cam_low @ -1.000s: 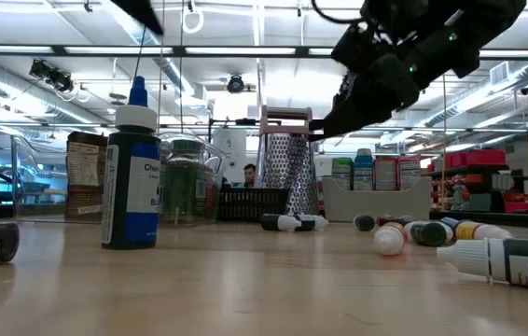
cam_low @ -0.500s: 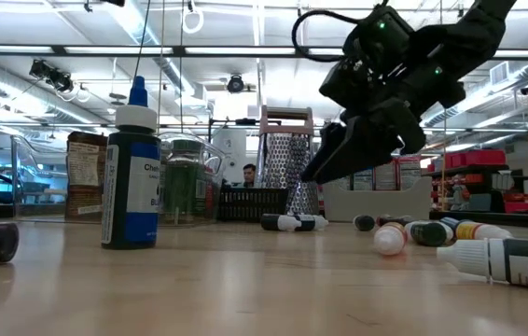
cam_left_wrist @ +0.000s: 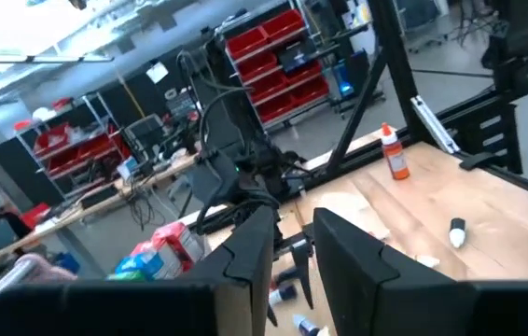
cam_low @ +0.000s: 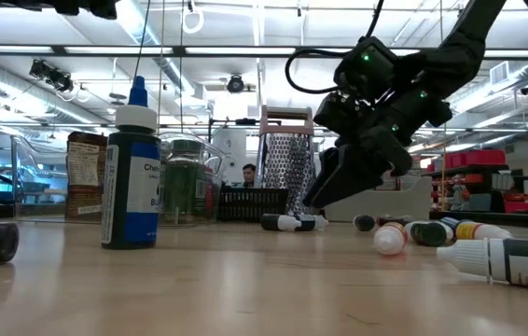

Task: Pick & Place Kitchen Items
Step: Put the small violet food coloring bottle into the black bin

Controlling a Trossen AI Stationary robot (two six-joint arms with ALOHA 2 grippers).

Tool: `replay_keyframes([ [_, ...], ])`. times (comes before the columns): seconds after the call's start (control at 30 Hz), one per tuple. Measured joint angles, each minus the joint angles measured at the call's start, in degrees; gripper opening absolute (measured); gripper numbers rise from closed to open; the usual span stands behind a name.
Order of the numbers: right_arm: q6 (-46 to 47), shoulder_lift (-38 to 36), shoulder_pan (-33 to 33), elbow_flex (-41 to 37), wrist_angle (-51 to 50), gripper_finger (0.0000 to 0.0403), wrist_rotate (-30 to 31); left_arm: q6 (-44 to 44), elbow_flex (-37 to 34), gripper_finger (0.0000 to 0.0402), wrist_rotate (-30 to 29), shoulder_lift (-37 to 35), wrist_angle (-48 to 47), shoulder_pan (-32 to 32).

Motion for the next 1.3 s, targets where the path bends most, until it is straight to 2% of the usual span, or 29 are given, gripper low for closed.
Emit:
replay_keyframes([
  [0.2, 2.2, 0.0, -0.7, 0.0, -0.2, 0.0193, -3.5, -2.8, 0.0, 0.0089, -5.8, 0.1, -1.6, 0.0],
  [0.33, 1.8, 0.0, -0.7, 0.0, -0.6, 0.0175, -4.8, -5.3, 0.0, 0.0089, -7.9, 0.1, -2.1, 0.0],
  [0.67, 2.7, 0.1, -0.7, 0.0, -0.6, 0.0171, -3.0, 1.2, 0.0, 0.0089, -8.0, 0.1, -0.8, 0.0],
  [1.0, 0.9, 4.9, -0.7, 0.0, 1.4, 0.0171, -2.2, 1.3, 0.0, 0.0089, -8.0, 0.1, 0.4, 0.0],
  [1.3, 0.2, 5.4, -1.3, 0.0, 1.9, 0.0163, -2.1, 1.1, 0.0, 0.0089, -8.0, 0.1, 0.3, 0.0],
])
